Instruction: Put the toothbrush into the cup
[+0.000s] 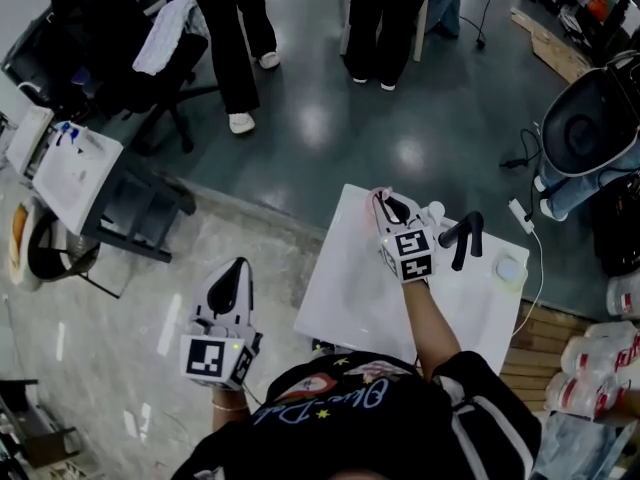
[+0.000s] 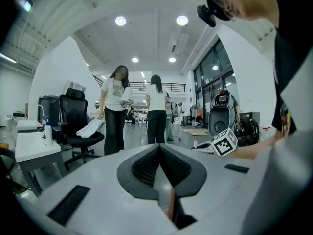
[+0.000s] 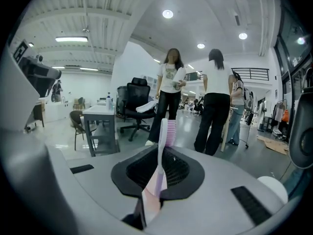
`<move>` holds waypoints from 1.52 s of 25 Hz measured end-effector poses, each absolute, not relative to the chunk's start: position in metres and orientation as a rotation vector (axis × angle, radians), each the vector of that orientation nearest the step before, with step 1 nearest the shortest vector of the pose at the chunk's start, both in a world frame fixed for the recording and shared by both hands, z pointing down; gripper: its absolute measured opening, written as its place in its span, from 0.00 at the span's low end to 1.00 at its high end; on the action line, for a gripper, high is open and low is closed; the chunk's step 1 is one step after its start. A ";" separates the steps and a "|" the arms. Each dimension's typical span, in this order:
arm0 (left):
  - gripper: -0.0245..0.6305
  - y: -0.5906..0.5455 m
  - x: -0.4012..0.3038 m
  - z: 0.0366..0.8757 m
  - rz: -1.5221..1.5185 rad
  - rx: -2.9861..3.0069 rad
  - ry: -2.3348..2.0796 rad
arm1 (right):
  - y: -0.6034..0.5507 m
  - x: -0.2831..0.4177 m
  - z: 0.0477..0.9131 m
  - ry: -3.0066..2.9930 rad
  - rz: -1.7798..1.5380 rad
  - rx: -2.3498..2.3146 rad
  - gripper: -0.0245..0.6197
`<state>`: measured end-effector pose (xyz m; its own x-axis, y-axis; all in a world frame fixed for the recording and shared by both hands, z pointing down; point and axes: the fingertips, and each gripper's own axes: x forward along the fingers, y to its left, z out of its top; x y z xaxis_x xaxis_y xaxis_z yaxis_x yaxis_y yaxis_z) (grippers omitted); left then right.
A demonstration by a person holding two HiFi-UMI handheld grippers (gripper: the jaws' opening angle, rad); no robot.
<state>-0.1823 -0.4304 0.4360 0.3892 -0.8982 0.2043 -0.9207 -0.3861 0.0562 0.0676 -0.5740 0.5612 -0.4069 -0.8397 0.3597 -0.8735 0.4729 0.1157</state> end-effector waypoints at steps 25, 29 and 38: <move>0.03 -0.427 -0.194 0.431 0.199 2.470 -1.669 | -0.565 0.062 0.547 -2.417 0.223 1.497 0.07; 0.03 -0.430 -0.189 0.430 0.165 2.490 -1.646 | -0.553 0.062 0.525 -2.498 0.244 1.539 0.05; 0.03 -0.438 -0.178 0.426 0.127 2.523 -1.609 | -0.514 0.059 0.476 -2.639 0.238 1.543 0.04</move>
<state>-0.1783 -0.4380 0.4256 0.4224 -0.8940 0.1496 -0.9064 -0.4151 0.0783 0.0587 -0.5138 0.4755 -0.4912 -0.8593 0.1429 -0.8710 0.4820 -0.0954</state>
